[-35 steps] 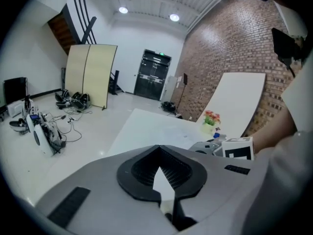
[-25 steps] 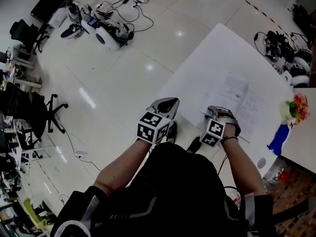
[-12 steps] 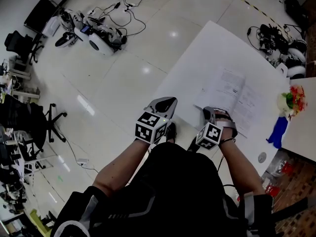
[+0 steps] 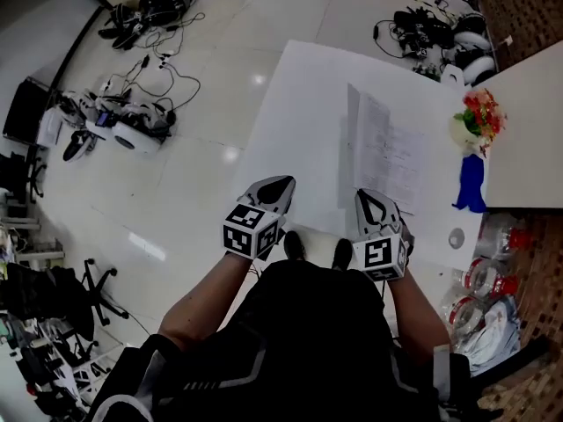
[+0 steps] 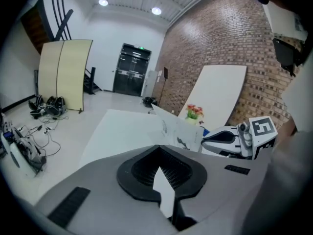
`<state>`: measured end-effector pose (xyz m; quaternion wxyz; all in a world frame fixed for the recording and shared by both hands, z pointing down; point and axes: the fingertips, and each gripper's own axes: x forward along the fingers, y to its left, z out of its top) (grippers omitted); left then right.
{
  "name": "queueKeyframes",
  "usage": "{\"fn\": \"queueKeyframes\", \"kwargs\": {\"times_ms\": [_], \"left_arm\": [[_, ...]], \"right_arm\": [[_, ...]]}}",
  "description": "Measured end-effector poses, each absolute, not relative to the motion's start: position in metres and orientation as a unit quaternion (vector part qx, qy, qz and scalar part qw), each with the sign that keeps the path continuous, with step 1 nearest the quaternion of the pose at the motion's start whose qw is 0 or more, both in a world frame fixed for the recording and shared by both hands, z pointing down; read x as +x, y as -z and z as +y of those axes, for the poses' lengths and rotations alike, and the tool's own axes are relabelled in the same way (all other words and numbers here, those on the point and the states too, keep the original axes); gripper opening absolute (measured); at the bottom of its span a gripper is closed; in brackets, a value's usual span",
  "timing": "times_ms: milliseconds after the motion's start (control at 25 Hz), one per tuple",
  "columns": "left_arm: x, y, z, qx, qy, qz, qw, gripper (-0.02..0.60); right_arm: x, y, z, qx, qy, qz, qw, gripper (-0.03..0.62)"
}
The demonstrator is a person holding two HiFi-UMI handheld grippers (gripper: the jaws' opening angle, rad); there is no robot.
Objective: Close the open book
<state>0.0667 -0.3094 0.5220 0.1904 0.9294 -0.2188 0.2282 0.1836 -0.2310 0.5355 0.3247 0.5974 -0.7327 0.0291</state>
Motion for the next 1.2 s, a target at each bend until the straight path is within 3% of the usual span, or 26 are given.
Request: {"fn": "queueKeyframes", "kwargs": {"times_ms": [400, 680, 800, 1200], "left_arm": [[0.155, -0.521, -0.276, 0.945, -0.262, -0.114, 0.16, -0.006], [0.174, -0.517, -0.263, 0.947, -0.27, -0.098, 0.145, -0.006], [0.174, -0.517, -0.261, 0.946, -0.27, -0.1, 0.147, -0.006], [0.172, -0.52, -0.255, 0.945, -0.258, -0.114, 0.167, -0.006]], "right_arm": [[0.316, -0.567, -0.149, 0.756, -0.241, -0.606, 0.056, 0.002], [0.351, -0.621, -0.114, 0.759, -0.375, -0.532, -0.016, 0.002], [0.36, -0.633, -0.104, 0.758, -0.401, -0.514, -0.019, 0.002], [0.381, -0.611, -0.096, 0.769, -0.358, -0.524, 0.071, 0.002]]}}
